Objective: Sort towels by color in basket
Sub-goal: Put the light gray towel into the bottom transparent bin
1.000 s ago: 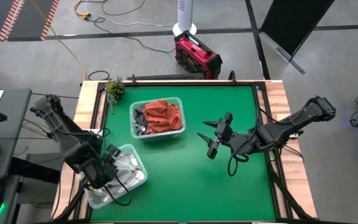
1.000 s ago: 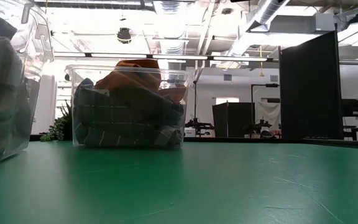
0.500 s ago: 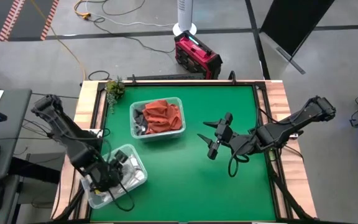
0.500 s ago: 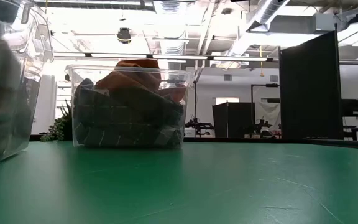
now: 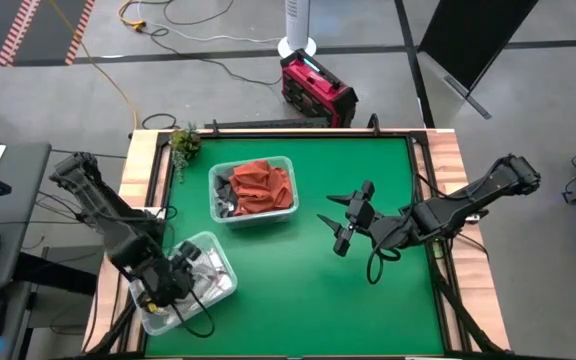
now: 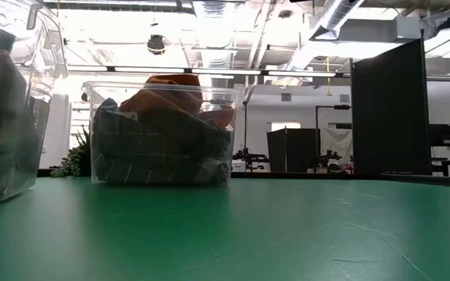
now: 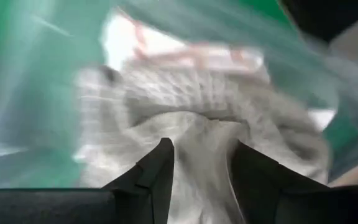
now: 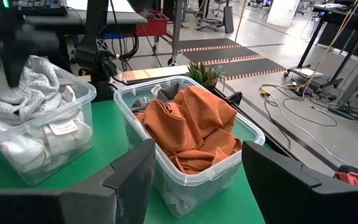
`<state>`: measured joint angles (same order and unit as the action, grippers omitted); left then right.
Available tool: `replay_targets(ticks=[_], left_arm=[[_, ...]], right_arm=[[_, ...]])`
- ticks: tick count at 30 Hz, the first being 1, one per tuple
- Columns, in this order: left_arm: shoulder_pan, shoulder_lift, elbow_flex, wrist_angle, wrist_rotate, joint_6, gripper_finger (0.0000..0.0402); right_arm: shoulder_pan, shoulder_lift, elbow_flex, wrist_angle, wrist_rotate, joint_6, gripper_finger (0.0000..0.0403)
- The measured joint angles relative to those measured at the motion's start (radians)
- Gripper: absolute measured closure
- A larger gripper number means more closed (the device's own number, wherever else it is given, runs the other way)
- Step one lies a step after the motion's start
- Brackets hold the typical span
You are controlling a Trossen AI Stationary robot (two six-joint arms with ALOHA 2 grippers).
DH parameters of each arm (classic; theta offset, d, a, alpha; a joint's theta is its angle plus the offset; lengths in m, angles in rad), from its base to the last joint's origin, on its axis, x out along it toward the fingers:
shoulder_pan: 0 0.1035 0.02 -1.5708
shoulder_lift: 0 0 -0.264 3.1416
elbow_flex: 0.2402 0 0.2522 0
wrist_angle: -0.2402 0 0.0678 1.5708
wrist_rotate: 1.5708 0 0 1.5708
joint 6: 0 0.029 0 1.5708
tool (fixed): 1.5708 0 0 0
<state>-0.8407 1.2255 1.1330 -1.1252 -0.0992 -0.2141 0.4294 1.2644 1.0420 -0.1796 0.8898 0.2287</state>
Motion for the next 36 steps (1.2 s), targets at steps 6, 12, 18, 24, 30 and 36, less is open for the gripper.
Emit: replay_targets(ticks=[6, 12, 18, 24, 30, 36], left_arm=[[0.0, -0.001, 0.241, -0.204, -0.108, -0.062, 0.0263], [0.001, 0.003, 0.202, -0.32, -0.089, -0.081, 0.0263], [-0.012, 0.004, -0.004, -0.268, 0.043, -0.113, 0.0263], [-0.035, 0.003, -0.267, 0.04, 0.121, -0.059, 0.0263], [-0.029, 0.004, -0.259, -0.024, 0.156, -0.085, 0.0263], [-0.019, 0.003, -0.021, -0.163, 0.054, -0.055, 0.0263]], right_arm=[[0.0, 0.0, 0.0, 0.0, 0.0, 0.0, 0.0133], [0.002, 0.0, 0.0, -0.008, 0.0, 0.0, 0.0133], [0.002, 0.0, 0.0, -0.011, 0.0, 0.0, 0.0133], [0.0, 0.0, 0.0, -0.008, 0.0, 0.0, 0.0133], [-0.001, 0.0, 0.0, -0.005, 0.0, -0.001, 0.0133], [-0.007, 0.0, 0.0, -0.006, 0.0, -0.001, 0.0133]])
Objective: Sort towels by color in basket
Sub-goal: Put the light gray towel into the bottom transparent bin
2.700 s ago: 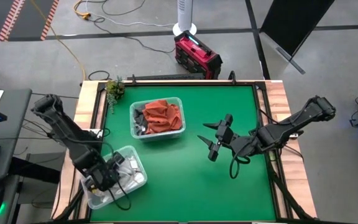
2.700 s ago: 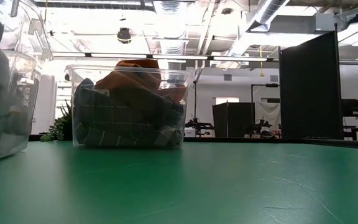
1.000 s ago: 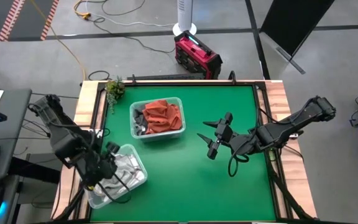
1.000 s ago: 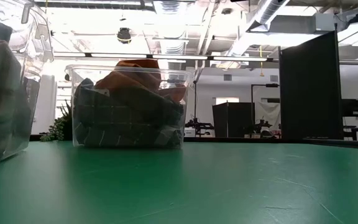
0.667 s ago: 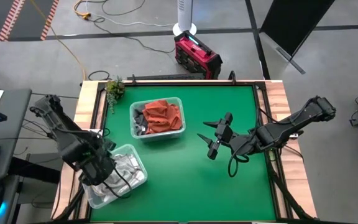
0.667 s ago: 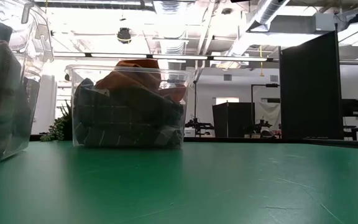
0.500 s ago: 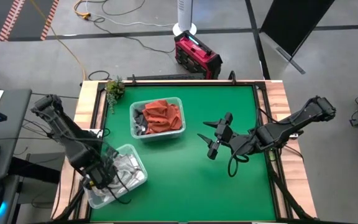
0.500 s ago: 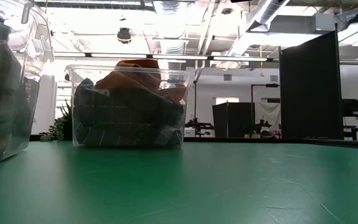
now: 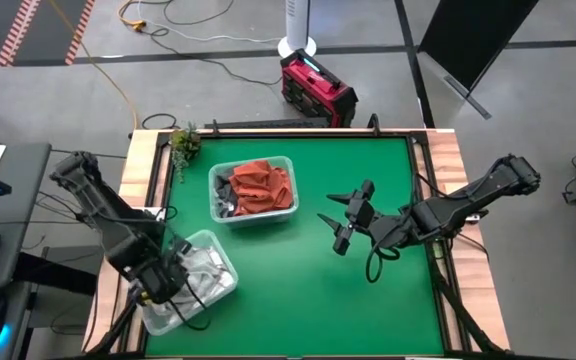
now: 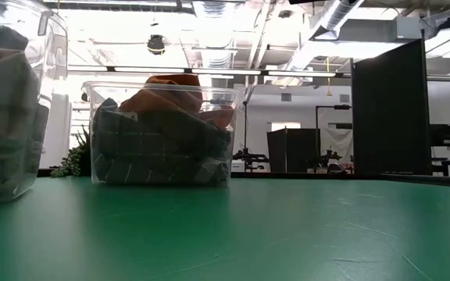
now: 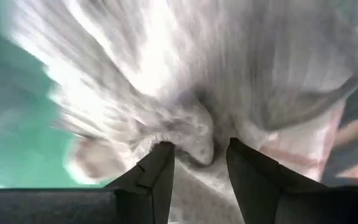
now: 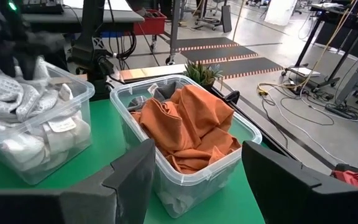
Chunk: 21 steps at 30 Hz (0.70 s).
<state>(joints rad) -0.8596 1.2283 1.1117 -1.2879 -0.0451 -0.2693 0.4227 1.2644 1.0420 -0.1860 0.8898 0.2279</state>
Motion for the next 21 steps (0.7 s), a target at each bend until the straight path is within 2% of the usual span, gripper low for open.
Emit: replay_targets(ticks=[4, 8, 16, 21], left_arm=[[0.001, 0.001, 0.141, -0.042, -0.099, 0.028, 0.0263], [0.001, 0.0, 0.208, -0.053, -0.195, 0.056, 0.0263], [0.003, 0.0, 0.204, 0.128, -0.242, 0.145, 0.0263], [0.003, 0.0, 0.098, 0.142, -0.245, 0.127, 0.0263]], right_arm=[[0.0, 0.0, 0.0, -0.001, 0.0, 0.0, 0.0133], [0.001, 0.0, 0.0, -0.001, 0.0, 0.0, 0.0133], [0.001, 0.0, 0.0, -0.002, 0.0, -0.001, 0.0133], [0.001, 0.0, 0.0, -0.002, 0.0, -0.001, 0.0133]])
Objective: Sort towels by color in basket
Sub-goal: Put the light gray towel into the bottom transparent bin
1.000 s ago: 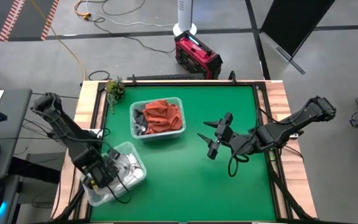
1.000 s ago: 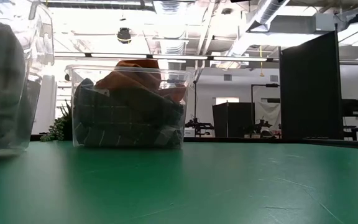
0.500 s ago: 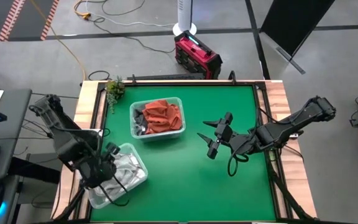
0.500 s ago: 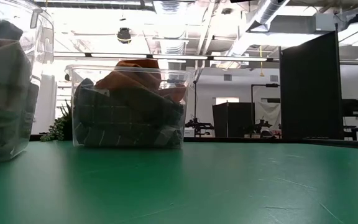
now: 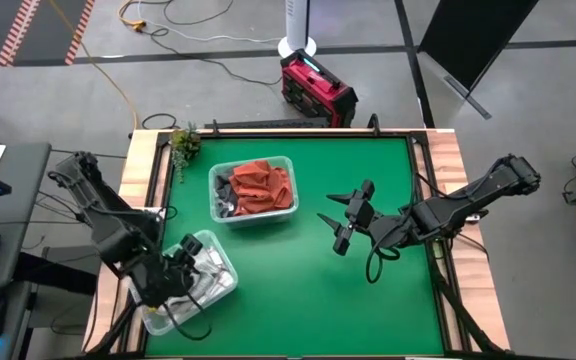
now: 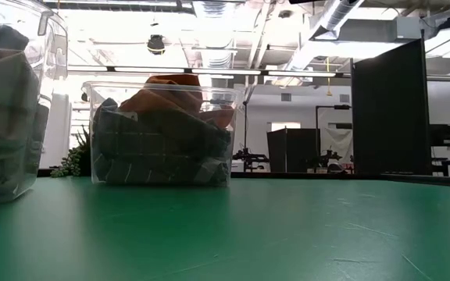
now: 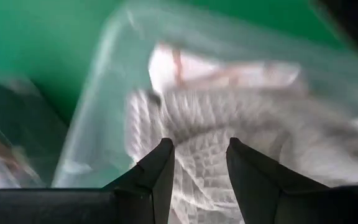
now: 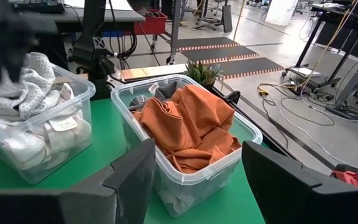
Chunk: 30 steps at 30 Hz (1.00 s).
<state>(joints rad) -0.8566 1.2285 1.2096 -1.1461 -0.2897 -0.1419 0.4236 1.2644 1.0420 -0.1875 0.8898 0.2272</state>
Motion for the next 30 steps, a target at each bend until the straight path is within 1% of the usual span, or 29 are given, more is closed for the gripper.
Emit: replay_targets(ticks=[2, 4, 8, 10, 12, 14, 17, 22, 25, 28, 30], left_arm=[[0.0, 0.0, -0.072, 0.012, 0.0, -0.018, 0.0263], [0.0, 0.0, -0.163, 0.063, 0.018, -0.032, 0.0263], [0.0, 0.0, -0.349, 0.302, 0.104, -0.029, 0.0263], [0.0, -0.001, -0.406, 0.395, 0.143, -0.028, 0.0263], [0.001, -0.003, -0.414, 0.403, 0.159, -0.029, 0.0263], [0.001, -0.001, -0.382, 0.351, 0.162, -0.027, 0.0263], [0.001, 0.002, -0.279, 0.236, 0.156, 0.0, 0.0263], [0.0, 0.001, -0.062, 0.061, 0.061, 0.041, 0.0263], [0.0, 0.0, 0.04, -0.051, 0.008, 0.028, 0.0263], [0.0, 0.0, 0.075, -0.186, 0.005, -0.026, 0.0263], [-0.002, 0.0, 0.068, -0.261, 0.042, -0.053, 0.0263]], right_arm=[[0.0, 0.0, 0.0, 0.0, 0.0, 0.0, 0.0133], [0.0, 0.0, 0.0, 0.0, 0.0, 0.0, 0.0133], [0.0, 0.0, 0.0, 0.0, 0.0, 0.0, 0.0133], [0.0, 0.0, 0.0, 0.0, 0.0, 0.0, 0.0133], [0.0, 0.0, 0.0, 0.0, 0.0, 0.0, 0.0133], [-0.001, 0.0, 0.0, 0.0, 0.0, 0.0, 0.0133], [-0.001, 0.0, 0.0, 0.0, 0.0, 0.0, 0.0133], [-0.001, 0.0, 0.0, 0.0, 0.0, 0.0, 0.0133], [0.001, 0.0, 0.0, 0.0, 0.0, 0.0, 0.0133], [0.009, 0.0, 0.0, 0.0, 0.0, -0.001, 0.0133], [0.016, 0.0, 0.0, 0.0, 0.0, -0.008, 0.0133]])
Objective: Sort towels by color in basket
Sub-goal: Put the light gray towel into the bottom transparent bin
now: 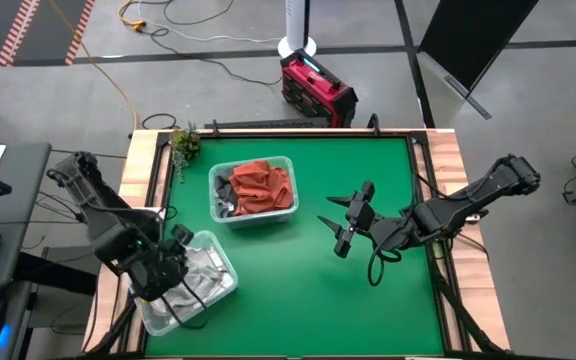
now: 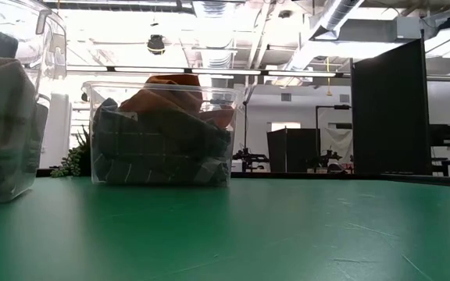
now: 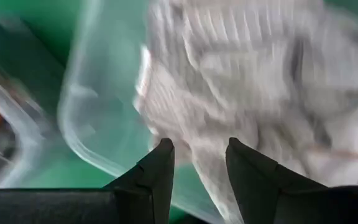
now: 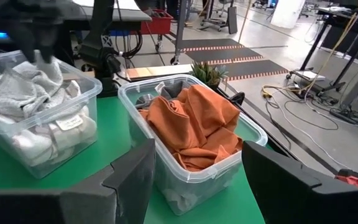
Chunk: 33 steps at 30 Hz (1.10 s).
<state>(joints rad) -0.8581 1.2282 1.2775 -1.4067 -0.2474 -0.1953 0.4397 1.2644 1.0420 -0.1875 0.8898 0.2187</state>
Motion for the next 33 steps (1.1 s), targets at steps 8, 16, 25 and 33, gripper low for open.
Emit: replay_targets(ticks=[8, 16, 25, 33], left_arm=[[-0.003, 0.073, -0.109, -0.018, 0.116, 0.022, 0.0263], [-0.004, 0.287, -0.249, 0.097, 0.219, 0.097, 0.0263], [-0.003, 0.379, -0.184, 0.014, 0.278, 0.135, 0.028], [-0.004, 0.242, -0.009, -0.163, 0.189, 0.047, 0.0289]], right_arm=[[-0.004, 0.0, 0.0, 0.0, 0.0, -0.009, 0.0133], [-0.005, 0.0, 0.0, 0.008, 0.0, -0.009, 0.0133], [0.006, 0.0, 0.0, 0.008, 0.0, -0.008, 0.0133], [0.002, 0.0, 0.0, 0.008, 0.0, -0.009, 0.0133]])
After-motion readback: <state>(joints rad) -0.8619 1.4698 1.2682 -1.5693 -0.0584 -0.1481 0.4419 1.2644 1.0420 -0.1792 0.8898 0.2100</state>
